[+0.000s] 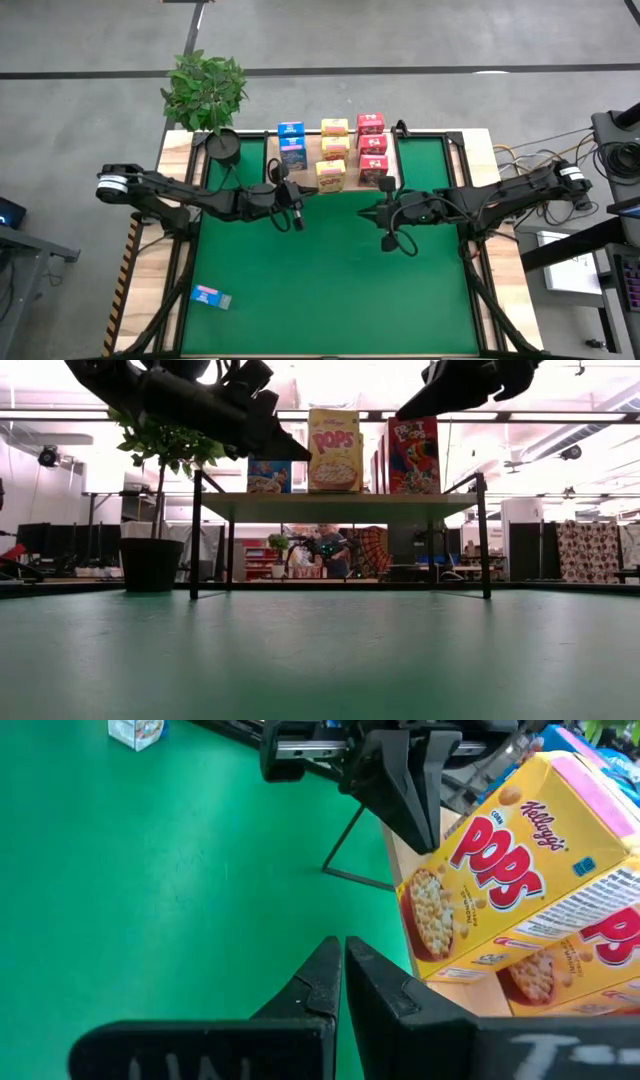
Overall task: Stack cereal on shelf
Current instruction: Put the yellow cereal box on the shelf aligned with the other yellow cereal boxes
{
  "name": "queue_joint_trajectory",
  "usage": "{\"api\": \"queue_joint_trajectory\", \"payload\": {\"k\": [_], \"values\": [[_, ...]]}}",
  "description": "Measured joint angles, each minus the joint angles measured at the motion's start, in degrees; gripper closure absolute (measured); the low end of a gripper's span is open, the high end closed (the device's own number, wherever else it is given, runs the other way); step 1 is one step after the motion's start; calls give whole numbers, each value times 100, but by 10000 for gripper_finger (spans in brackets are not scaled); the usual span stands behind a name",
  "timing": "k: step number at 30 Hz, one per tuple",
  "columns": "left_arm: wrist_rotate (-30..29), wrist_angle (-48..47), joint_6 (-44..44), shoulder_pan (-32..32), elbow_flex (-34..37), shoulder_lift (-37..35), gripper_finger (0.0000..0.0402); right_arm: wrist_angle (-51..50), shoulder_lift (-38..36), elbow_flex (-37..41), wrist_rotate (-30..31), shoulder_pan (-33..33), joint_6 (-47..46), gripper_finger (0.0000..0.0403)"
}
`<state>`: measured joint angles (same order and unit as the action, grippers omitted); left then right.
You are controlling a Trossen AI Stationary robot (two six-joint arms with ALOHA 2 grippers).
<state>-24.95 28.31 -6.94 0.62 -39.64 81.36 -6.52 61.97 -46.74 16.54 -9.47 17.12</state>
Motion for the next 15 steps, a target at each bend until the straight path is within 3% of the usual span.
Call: {"api": "queue_joint_trajectory", "payload": {"k": [15], "values": [[-2,265,117,0,0,195,402,-20,-351,227,-149,0,399,394]]}}
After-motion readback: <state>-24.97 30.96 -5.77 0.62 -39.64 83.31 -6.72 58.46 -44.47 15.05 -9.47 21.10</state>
